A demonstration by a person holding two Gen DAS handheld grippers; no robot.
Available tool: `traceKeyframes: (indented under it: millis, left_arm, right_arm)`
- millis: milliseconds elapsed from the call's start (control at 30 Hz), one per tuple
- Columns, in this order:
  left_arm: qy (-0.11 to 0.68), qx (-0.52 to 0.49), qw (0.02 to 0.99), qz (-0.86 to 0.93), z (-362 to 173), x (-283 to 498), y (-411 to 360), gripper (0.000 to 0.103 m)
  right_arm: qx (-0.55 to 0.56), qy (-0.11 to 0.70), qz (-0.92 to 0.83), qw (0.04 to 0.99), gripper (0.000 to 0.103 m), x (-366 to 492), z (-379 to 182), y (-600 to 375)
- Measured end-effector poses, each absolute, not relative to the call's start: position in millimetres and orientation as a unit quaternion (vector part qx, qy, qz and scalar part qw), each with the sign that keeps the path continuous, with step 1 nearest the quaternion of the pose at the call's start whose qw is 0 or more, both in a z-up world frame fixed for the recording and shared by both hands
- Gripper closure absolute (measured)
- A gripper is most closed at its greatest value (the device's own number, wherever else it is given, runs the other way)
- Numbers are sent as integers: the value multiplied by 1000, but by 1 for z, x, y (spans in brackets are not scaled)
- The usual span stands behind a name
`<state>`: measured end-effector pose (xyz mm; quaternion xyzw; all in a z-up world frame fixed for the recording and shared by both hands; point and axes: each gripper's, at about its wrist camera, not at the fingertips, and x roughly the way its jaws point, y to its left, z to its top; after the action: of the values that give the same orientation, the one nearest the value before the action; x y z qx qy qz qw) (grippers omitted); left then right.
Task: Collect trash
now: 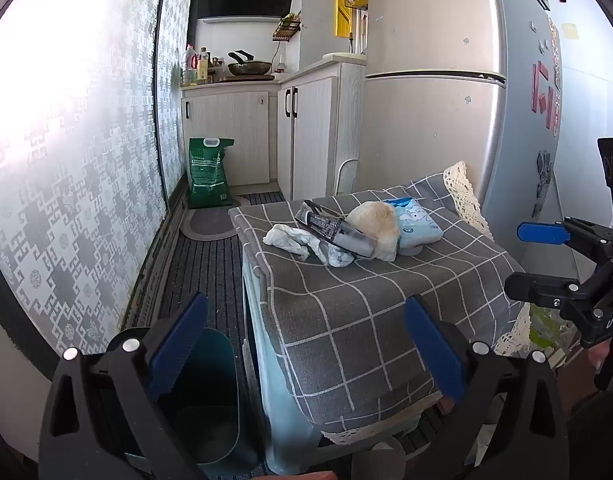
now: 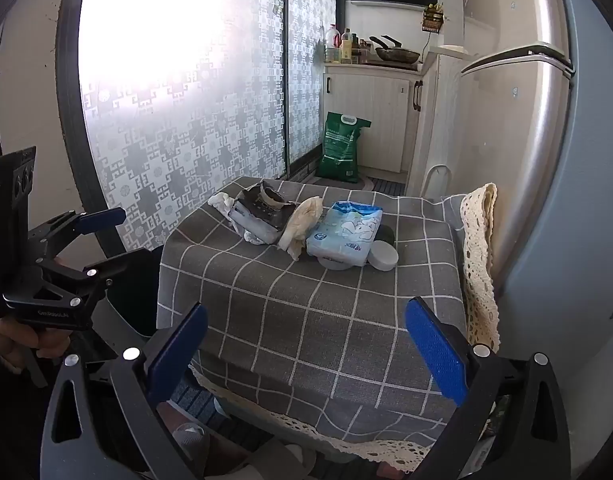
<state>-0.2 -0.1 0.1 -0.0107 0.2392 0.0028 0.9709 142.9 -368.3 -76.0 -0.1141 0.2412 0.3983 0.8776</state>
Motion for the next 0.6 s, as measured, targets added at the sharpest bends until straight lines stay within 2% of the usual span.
traceKeyframes:
  millis: [600]
  left_arm:
    - [242, -13, 970, 3, -3, 1, 2, 3]
  right_arm:
    - [-117, 241, 396, 878, 3, 142, -75, -369]
